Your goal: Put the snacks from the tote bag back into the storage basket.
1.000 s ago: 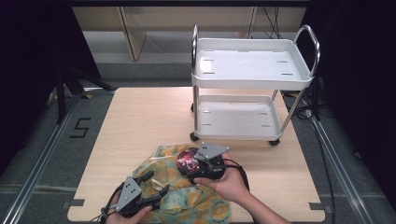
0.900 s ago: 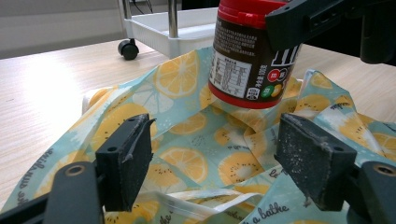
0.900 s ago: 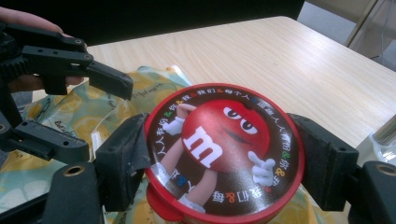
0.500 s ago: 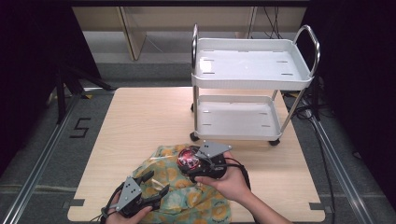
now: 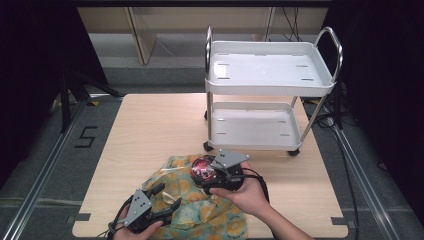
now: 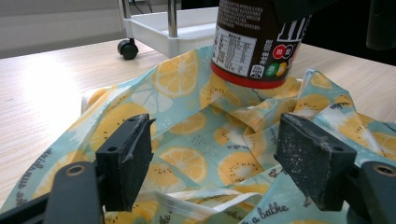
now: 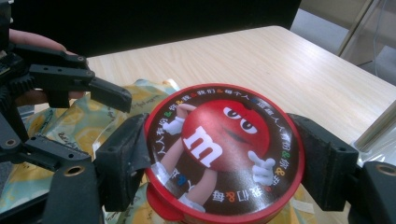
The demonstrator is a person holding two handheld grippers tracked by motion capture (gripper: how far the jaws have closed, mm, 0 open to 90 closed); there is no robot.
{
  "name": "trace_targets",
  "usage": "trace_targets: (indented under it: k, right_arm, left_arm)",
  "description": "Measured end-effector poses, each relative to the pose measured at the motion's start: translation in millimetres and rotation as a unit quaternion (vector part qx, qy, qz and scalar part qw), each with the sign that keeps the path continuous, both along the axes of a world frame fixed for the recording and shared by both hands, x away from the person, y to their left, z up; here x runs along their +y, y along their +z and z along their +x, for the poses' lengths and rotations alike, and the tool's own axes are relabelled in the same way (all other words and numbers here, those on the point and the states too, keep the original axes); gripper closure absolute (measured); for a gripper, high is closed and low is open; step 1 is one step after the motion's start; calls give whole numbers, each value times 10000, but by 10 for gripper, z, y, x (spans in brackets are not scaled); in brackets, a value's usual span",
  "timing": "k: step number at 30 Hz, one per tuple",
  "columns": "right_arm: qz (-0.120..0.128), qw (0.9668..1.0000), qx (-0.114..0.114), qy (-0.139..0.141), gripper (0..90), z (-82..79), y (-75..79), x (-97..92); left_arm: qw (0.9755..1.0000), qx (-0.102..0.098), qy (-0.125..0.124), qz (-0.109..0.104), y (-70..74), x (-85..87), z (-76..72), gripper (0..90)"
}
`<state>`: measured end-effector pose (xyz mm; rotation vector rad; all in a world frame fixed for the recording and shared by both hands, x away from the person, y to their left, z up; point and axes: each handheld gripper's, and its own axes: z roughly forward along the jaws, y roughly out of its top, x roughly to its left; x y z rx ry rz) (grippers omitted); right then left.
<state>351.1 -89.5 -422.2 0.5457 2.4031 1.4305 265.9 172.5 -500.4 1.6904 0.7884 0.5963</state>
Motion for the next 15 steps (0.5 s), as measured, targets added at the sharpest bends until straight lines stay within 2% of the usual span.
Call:
trace_targets:
  k: [5, 8, 10, 15]
  right_arm:
    - [6, 10000, 7, -70, 270, 5, 17, -20]
    - [13, 9999, -132, -48, 270, 19, 21, -25]
    - [28, 10000, 2, -58, 269, 10, 29, -29]
    - [53, 10000, -4, -67, 270, 11, 50, -43]
  left_arm:
    - [10000, -11, -12, 19, 0, 2, 2, 265]
    - [10000, -7, -10, 13, 0, 1, 2, 265]
    - [10000, -10, -11, 18, 0, 1, 1, 265]
    - [10000, 0, 1, 1, 0, -1, -1, 265]
